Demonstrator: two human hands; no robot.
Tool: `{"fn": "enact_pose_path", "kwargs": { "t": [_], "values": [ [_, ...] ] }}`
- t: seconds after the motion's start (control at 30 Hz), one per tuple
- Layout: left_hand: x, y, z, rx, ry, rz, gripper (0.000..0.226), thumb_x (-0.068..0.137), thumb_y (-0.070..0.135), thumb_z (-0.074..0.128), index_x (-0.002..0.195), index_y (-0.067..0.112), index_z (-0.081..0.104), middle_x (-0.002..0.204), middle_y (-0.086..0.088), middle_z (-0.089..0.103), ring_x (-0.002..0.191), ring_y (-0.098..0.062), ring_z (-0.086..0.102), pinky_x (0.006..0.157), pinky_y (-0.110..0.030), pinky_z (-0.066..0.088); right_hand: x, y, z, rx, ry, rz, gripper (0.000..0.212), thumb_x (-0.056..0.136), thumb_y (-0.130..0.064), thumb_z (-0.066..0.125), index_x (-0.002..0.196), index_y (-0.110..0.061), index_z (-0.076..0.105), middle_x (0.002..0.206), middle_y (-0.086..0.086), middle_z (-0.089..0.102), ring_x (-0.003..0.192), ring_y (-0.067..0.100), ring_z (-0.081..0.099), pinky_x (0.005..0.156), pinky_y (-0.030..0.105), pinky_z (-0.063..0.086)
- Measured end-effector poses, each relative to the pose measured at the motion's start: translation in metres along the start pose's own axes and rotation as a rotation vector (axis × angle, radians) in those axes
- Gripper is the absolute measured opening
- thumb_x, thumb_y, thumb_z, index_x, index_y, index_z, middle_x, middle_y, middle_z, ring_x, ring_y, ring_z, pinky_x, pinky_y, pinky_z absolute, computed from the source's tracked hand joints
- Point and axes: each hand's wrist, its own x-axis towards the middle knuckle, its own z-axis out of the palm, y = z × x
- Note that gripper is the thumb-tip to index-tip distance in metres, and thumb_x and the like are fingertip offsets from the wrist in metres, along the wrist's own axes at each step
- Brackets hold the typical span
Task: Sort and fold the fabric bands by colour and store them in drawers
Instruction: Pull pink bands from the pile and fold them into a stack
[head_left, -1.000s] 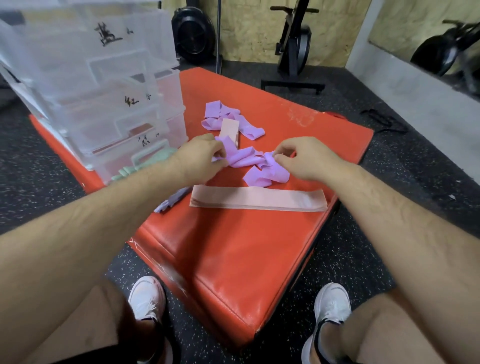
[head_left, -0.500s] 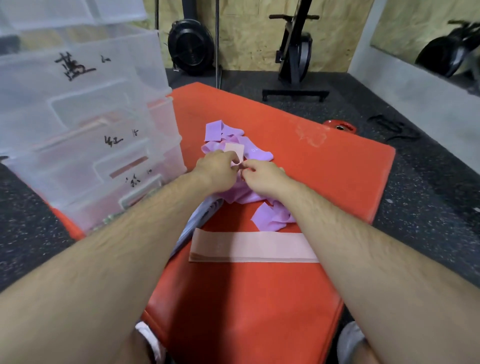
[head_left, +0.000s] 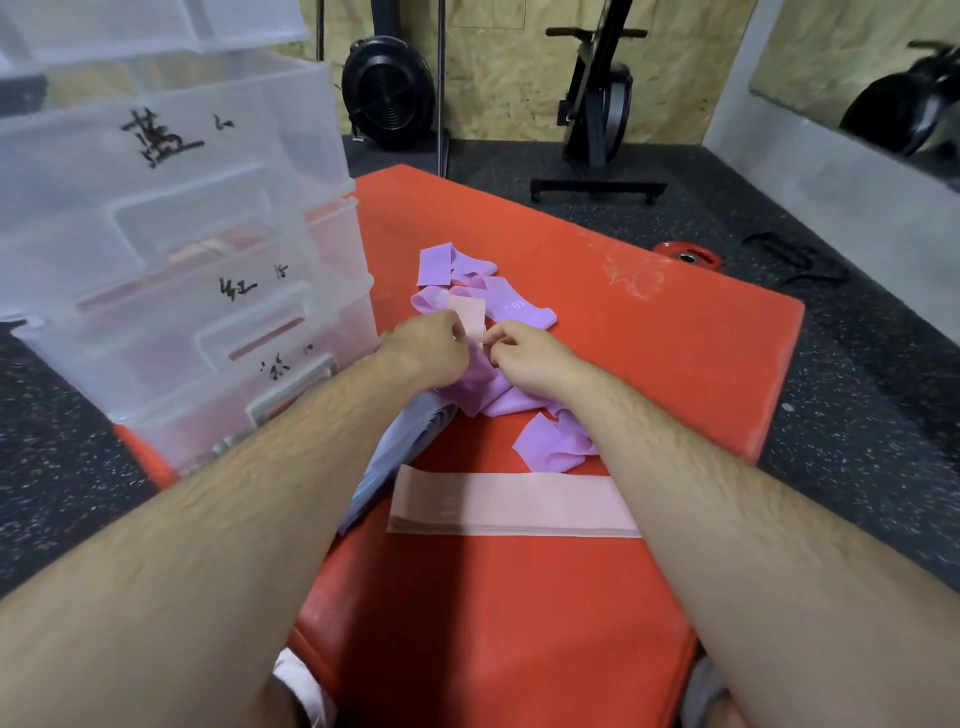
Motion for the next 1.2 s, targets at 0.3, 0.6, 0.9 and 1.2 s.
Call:
{"fn": "enact_pose_path", "kwargs": {
  "t": [0.3, 0.6, 0.9, 1.2],
  "values": [
    [0.0, -0.002, 0.0, -0.322, 0.015, 0.044, 0.032, 0.097, 0.012, 0.046, 0.12, 0.014, 0.067, 0.116, -0.005, 0.067, 0.083, -0.018, 0.056, 0.056, -0.019, 0.039, 0.0, -0.013, -0.005, 0.104, -0.049, -0.021, 0.025, 0.097, -0.009, 0.041, 0.089, -0.014, 0.064, 0.092, 0.004, 0.06, 0.087, 0.02, 0.051, 0.081, 0.036, 0.043],
    [0.005, 0.002, -0.02, -0.777, 0.188, 0.074, 0.025, 0.096, 0.006, 0.053, 0.111, 0.021, 0.065, 0.119, 0.004, 0.066, 0.099, -0.006, 0.061, 0.079, -0.01, 0.047, -0.012, -0.024, -0.04, 0.558, 0.142, -0.101, 0.047, 0.092, 0.005, 0.047, 0.131, -0.013, 0.066, 0.135, -0.001, 0.062, 0.117, 0.015, 0.059, 0.077, 0.009, 0.048],
    [-0.008, 0.02, -0.042, -1.05, 0.243, 0.232, 0.054, 0.082, -0.019, 0.05, 0.113, 0.023, 0.065, 0.116, -0.005, 0.065, 0.088, -0.009, 0.062, 0.057, -0.013, 0.047, -0.029, -0.04, -0.067, 0.671, 0.229, -0.211, 0.058, 0.086, 0.01, 0.049, 0.137, -0.014, 0.061, 0.128, 0.0, 0.066, 0.094, 0.012, 0.068, 0.068, 0.015, 0.052],
    [-0.046, 0.038, -0.068, -0.901, 0.333, 0.433, 0.038, 0.085, 0.005, 0.071, 0.109, 0.034, 0.063, 0.122, -0.003, 0.062, 0.1, -0.01, 0.067, 0.063, -0.023, 0.054, -0.086, -0.046, -0.1, 0.643, 0.16, -0.394, 0.077, 0.077, 0.023, 0.056, 0.145, -0.015, 0.05, 0.129, -0.002, 0.065, 0.111, 0.008, 0.068, 0.077, 0.023, 0.055]
  ]
}}
